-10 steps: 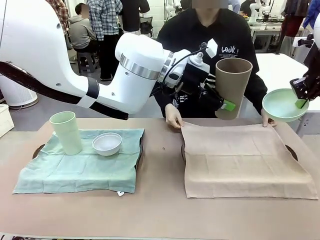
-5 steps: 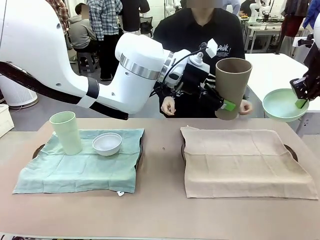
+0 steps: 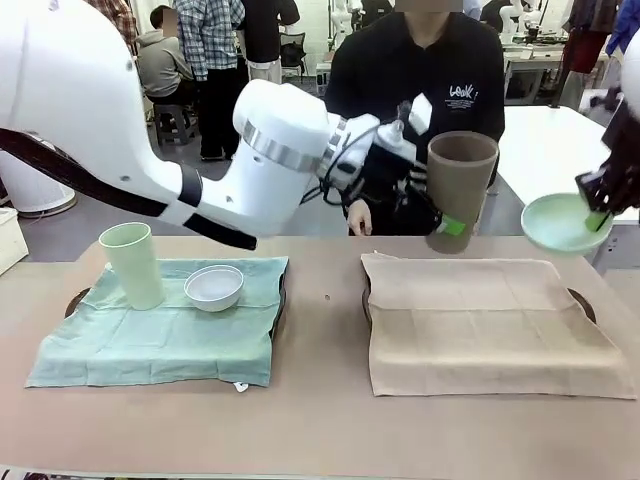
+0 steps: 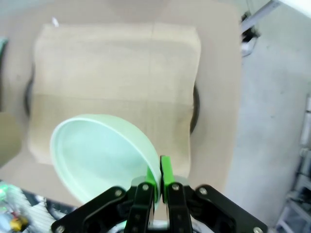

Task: Set up a tray with a mat and arrange the tableware.
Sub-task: Place the Picnic Bowl and Reusable plastic cup back onto the Handle tray in front of the human's position.

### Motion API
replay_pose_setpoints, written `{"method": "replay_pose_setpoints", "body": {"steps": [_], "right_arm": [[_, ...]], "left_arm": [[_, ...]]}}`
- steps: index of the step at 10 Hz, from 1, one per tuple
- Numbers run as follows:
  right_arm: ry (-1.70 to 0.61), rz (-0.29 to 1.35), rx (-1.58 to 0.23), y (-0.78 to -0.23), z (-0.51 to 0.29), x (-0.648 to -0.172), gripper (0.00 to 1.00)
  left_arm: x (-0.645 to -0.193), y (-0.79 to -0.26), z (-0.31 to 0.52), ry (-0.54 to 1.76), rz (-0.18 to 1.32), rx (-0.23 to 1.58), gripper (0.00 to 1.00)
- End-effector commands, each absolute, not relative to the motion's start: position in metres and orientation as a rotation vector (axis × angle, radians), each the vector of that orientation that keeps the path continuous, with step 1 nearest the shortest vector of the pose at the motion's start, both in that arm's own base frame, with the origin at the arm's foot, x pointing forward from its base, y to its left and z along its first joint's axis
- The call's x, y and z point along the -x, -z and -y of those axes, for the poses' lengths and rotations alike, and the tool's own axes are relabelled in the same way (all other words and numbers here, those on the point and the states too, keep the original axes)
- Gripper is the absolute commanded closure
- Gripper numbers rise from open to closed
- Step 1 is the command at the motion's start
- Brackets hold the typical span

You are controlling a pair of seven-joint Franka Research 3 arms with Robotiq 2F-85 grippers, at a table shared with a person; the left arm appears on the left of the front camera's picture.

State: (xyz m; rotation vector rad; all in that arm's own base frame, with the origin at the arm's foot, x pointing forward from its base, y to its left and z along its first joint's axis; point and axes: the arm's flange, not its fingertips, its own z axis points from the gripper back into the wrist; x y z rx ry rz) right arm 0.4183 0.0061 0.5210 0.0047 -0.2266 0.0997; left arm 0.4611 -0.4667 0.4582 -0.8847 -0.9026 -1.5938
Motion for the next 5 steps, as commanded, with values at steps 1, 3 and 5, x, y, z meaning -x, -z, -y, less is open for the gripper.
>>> {"method": "replay_pose_setpoints", "body": {"steps": [1, 3, 5], "right_arm": [[-0.14, 0.133, -0.047, -0.461, -0.002, -0.449, 0.94], [-0.159, 0.104, -0.076, -0.428, -0.008, -0.458, 0.94], [-0.123, 0.112, -0.031, -0.45, -0.003, -0.442, 0.94]], "left_arm": [[-0.475, -0.401, 0.469, 1.604, 0.893, 0.876, 0.17], [-0.48, -0.362, 0.471, 1.532, 0.828, 0.907, 0.17], [-0.475, -0.387, 0.467, 1.591, 0.835, 0.891, 0.17]]}}
